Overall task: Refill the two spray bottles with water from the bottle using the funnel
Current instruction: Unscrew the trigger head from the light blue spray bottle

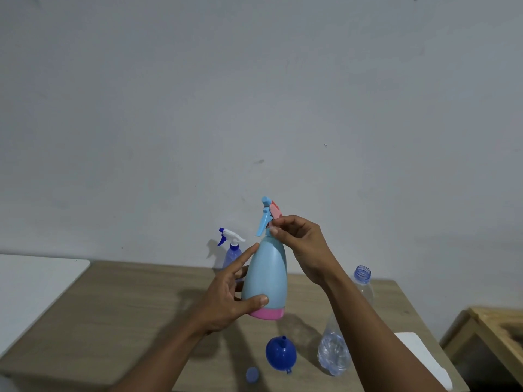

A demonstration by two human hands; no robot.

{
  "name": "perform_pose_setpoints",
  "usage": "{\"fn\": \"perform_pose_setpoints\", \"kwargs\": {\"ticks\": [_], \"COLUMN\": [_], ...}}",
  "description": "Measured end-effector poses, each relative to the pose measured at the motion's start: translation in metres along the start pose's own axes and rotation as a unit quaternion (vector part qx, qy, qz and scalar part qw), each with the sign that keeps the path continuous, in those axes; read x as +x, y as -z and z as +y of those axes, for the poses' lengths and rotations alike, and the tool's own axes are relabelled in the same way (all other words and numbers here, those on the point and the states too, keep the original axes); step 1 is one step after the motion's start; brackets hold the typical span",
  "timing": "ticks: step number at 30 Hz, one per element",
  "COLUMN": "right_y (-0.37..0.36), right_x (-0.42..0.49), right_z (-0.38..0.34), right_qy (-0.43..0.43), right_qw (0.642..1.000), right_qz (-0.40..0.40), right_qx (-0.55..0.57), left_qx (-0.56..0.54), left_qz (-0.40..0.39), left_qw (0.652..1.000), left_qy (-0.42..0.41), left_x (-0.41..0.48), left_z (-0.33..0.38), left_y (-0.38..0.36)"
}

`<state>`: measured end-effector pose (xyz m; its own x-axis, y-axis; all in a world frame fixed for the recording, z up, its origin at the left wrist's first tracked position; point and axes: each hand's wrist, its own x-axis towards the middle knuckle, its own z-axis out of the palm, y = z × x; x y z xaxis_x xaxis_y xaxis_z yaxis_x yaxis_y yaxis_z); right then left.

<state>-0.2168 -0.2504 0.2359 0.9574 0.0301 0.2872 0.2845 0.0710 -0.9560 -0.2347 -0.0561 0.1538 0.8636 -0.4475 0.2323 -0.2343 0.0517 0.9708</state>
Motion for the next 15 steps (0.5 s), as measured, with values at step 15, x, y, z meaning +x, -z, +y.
{"fn": "perform_pose_setpoints", "kwargs": {"ticks": [15], "right_y": [0.0001], "right_x": [0.0056], "right_z": [0.0041], "right_qy": [-0.003], "right_qw": [0.999], "right_qz": [0.003], "right_qx": [-0.047], "left_qx": [0.025], "left_qz": [0.02], "left_qw": [0.999], "left_qy": [-0.006], "left_x": [0.0053], "left_z": [-0.0076], "left_y": [0.0003]}}
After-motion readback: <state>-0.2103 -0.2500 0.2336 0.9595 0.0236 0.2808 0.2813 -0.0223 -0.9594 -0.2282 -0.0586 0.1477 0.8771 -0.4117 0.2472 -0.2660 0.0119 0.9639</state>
